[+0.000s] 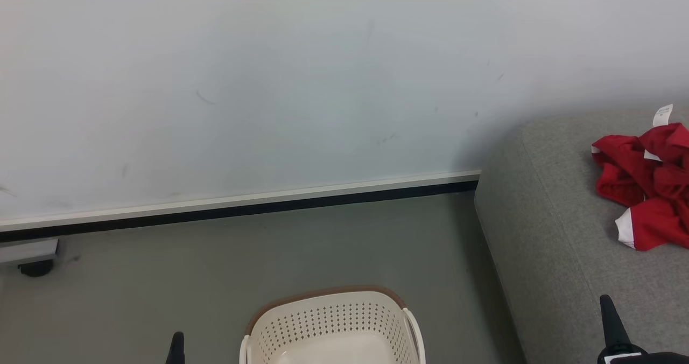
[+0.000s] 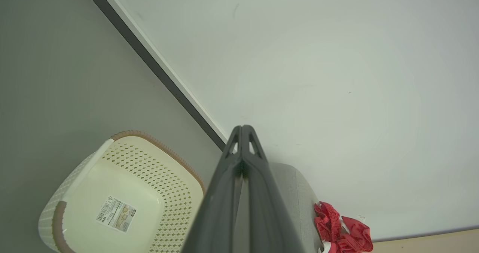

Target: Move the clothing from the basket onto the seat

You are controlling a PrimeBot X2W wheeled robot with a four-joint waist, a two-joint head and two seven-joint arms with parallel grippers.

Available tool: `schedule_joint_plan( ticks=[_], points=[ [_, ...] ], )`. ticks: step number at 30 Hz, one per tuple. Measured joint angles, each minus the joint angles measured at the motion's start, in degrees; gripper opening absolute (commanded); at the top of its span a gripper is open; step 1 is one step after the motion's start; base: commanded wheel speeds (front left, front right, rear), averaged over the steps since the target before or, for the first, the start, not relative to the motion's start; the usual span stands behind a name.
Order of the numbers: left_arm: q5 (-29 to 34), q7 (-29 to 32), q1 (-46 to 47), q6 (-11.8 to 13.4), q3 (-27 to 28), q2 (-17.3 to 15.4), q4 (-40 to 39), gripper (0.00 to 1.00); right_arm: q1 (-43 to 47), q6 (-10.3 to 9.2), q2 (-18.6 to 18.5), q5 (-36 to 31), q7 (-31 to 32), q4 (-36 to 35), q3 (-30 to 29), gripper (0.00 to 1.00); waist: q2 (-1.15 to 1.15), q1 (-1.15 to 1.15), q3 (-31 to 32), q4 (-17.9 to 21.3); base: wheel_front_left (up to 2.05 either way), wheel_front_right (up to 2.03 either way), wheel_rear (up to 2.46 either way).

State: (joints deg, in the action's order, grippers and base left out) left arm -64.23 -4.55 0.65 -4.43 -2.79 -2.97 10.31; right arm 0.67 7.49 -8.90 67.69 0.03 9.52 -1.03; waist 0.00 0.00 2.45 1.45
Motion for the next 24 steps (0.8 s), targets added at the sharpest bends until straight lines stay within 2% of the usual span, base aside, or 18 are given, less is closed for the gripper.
schedule_joint_plan(
  ticks=[24],
  points=[
    [-13.0,2.5,3.9,-1.2,-0.5,0.0,2.8,0.00,-1.2,-0.01,2.0,11.7,4.5,0.4,-6.0,0.00,0.00,0.00,-1.1,-0.6,0.00,0.00,0.00]
  ],
)
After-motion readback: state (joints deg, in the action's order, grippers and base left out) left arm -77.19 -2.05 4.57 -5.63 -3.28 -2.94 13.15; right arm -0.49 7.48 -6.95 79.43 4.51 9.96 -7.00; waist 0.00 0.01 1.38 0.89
